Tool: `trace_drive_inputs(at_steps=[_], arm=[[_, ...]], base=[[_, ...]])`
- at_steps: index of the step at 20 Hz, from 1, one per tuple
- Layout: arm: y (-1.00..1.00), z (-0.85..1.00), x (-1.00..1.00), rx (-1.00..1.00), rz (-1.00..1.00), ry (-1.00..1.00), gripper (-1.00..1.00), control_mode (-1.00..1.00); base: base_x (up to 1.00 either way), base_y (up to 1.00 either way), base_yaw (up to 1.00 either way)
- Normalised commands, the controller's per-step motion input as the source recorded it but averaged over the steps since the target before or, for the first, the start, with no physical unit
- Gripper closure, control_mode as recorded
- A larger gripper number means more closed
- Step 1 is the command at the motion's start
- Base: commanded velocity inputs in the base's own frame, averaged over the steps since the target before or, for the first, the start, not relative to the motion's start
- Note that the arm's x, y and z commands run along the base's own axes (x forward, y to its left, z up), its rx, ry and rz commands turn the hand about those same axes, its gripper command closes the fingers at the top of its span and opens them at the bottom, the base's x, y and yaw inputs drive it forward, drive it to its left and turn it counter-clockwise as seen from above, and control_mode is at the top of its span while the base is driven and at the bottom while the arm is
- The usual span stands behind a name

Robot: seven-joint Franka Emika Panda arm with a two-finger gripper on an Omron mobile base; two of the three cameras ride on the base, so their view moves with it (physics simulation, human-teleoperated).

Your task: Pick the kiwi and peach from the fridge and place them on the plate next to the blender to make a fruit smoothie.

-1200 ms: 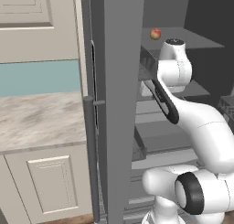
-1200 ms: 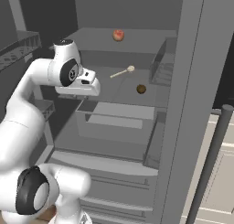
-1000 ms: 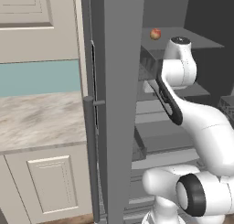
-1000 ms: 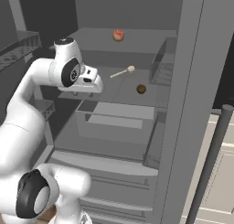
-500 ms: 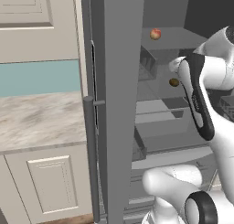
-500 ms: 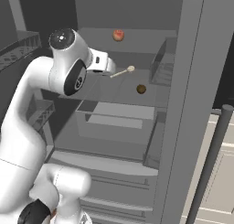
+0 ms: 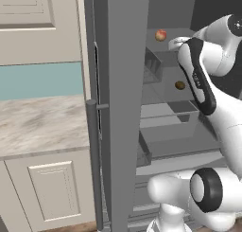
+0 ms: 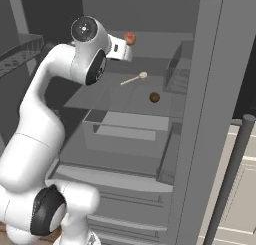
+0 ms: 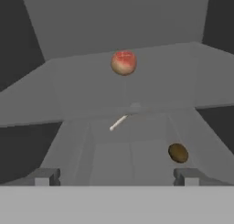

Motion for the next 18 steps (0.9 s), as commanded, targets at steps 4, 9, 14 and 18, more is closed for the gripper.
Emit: trace_drive_inputs(at_steps=[4,9,14,18], arm=[[0.0,0.31,0.9,0.01,0.0,0.11,-1.0,-1.0],[0.0,0.04,0.78,-0.01,0.0,0.04,-1.0,-1.0],[0.0,-0.02,0.7,0.0,0.0,0.02,-1.0,-1.0],[0.0,-0.09,0.6,0.0,0.0,0.0,-1.0,-1.0]], base=[[0.0,0.0,0.0],[0.0,0.0,0.0],[0.0,0.0,0.0],[0.0,0.0,0.0]])
